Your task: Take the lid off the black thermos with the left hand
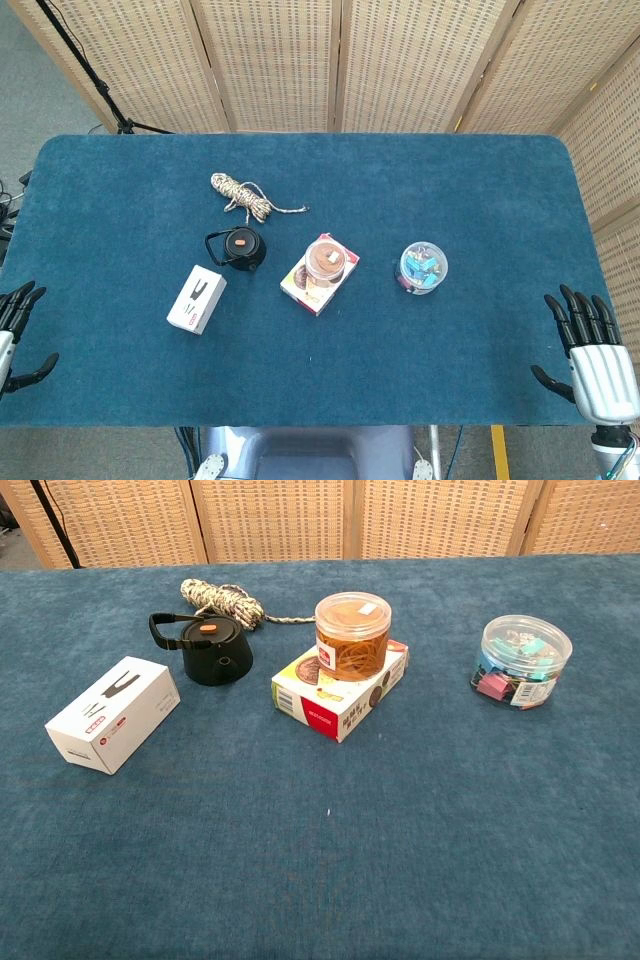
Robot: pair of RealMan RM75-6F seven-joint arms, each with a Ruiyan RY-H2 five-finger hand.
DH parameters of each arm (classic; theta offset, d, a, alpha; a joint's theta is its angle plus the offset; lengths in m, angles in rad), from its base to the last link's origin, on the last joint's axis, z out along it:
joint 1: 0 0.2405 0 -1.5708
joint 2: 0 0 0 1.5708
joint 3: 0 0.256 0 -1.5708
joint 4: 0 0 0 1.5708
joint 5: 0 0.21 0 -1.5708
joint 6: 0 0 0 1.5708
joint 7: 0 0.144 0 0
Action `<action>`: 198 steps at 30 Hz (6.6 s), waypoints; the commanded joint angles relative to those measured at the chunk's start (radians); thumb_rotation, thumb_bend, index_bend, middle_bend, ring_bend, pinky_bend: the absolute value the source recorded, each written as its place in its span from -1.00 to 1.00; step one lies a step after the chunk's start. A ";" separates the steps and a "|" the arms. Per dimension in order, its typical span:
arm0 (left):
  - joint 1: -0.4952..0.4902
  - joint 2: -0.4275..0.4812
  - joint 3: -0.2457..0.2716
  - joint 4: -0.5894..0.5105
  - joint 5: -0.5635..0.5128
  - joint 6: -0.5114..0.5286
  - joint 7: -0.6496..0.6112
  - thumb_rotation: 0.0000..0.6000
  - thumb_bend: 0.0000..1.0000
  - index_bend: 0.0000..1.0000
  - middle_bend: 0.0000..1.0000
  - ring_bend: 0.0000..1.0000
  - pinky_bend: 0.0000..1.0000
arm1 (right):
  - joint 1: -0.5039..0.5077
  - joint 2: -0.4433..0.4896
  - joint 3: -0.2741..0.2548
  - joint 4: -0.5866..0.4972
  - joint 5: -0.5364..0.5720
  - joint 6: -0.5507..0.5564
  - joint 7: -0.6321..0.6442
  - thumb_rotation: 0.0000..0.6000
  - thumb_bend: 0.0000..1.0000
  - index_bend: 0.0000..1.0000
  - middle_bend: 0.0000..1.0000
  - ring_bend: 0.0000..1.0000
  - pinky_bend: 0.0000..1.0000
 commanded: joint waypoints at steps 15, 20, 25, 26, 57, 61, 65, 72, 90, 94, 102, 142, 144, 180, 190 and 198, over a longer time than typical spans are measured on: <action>-0.364 0.073 -0.209 -0.198 -0.344 -0.388 0.215 1.00 -0.45 -0.85 -1.00 -1.00 -1.00 | 0.036 0.005 0.047 0.013 0.111 -0.076 0.041 1.00 -1.00 -1.00 -1.00 -1.00 -1.00; -0.497 -0.018 -0.254 -0.160 -0.546 -0.455 0.342 1.00 -0.45 -0.70 -1.00 -1.00 -1.00 | 0.043 0.013 0.057 0.014 0.130 -0.087 0.065 1.00 -1.00 -1.00 -1.00 -1.00 -1.00; -0.610 -0.119 -0.260 -0.092 -0.715 -0.493 0.450 1.00 -0.45 -0.52 -1.00 -1.00 -1.00 | 0.049 0.017 0.068 0.017 0.160 -0.102 0.077 1.00 -1.00 -1.00 -1.00 -1.00 -1.00; -0.628 -0.135 -0.260 -0.080 -0.742 -0.496 0.467 1.00 -0.45 -0.49 -1.00 -1.00 -1.00 | 0.050 0.018 0.070 0.018 0.164 -0.105 0.080 1.00 -1.00 -1.00 -1.00 -1.00 -1.00; -0.991 -0.530 -0.246 0.327 -1.228 -0.533 0.703 1.00 -0.33 -0.17 -1.00 -1.00 -1.00 | 0.060 0.024 0.082 0.044 0.226 -0.136 0.113 1.00 -1.00 -1.00 -1.00 -1.00 -1.00; -1.008 -0.566 -0.250 0.372 -1.242 -0.540 0.703 1.00 -0.30 -0.17 -1.00 -1.00 -1.00 | 0.061 0.026 0.083 0.046 0.230 -0.138 0.117 1.00 -1.00 -1.00 -1.00 -1.00 -1.00; -1.018 -0.586 -0.249 0.394 -1.253 -0.543 0.708 1.00 -0.28 -0.15 -1.00 -1.00 -1.00 | 0.061 0.026 0.083 0.049 0.235 -0.141 0.119 1.00 -1.00 -1.00 -1.00 -1.00 -1.00; -1.024 -0.606 -0.246 0.420 -1.252 -0.533 0.715 1.00 -0.28 -0.07 -1.00 -1.00 -1.00 | 0.063 0.026 0.082 0.050 0.238 -0.146 0.120 1.00 -1.00 -1.00 -1.00 -1.00 -1.00; -1.029 -0.667 -0.257 0.499 -1.243 -0.545 0.713 1.00 -0.26 -0.03 -1.00 -1.00 -1.00 | 0.061 0.031 0.081 0.048 0.243 -0.146 0.126 1.00 -1.00 -1.00 -1.00 -1.00 -1.00; -1.030 -0.675 -0.258 0.508 -1.244 -0.548 0.716 1.00 -0.26 -0.03 -1.00 -1.00 -1.00 | 0.061 0.034 0.081 0.047 0.244 -0.146 0.129 1.00 -1.00 -1.00 -1.00 -1.00 -1.00; -1.028 -0.697 -0.258 0.538 -1.247 -0.552 0.722 1.00 -0.25 0.03 -1.00 -1.00 -1.00 | 0.061 0.036 0.081 0.049 0.244 -0.146 0.136 1.00 -1.00 -1.00 -1.00 -1.00 -1.00; -0.886 -0.466 -0.271 0.322 -1.131 -0.458 0.631 1.00 -0.23 0.29 -1.00 -1.00 -1.00 | 0.051 0.044 0.064 0.029 0.203 -0.123 0.142 1.00 -1.00 -1.00 -1.00 -1.00 -1.00; -0.872 -0.475 -0.263 0.362 -1.132 -0.488 0.608 1.00 -0.23 0.29 -1.00 -1.00 -1.00 | 0.052 0.042 0.064 0.029 0.202 -0.123 0.138 1.00 -1.00 -1.00 -1.00 -1.00 -1.00; -0.726 -0.369 -0.251 0.250 -0.960 -0.476 0.459 1.00 -0.73 -1.00 -1.00 -1.00 -1.00 | 0.063 0.031 0.048 0.020 0.189 -0.144 0.111 1.00 -1.00 -1.00 -1.00 -1.00 -1.00; -0.411 -0.216 -0.088 0.055 -0.465 -0.116 0.229 1.00 -0.74 -1.00 -1.00 -1.00 -1.00 | 0.066 0.000 0.047 0.050 0.174 -0.131 0.085 1.00 -1.00 -1.00 -1.00 -1.00 -1.00; -0.221 -0.173 0.031 0.057 -0.252 0.046 0.083 1.00 -0.74 -1.00 -1.00 -1.00 -1.00 | 0.069 -0.012 0.048 0.064 0.168 -0.127 0.071 1.00 -1.00 -1.00 -1.00 -1.00 -1.00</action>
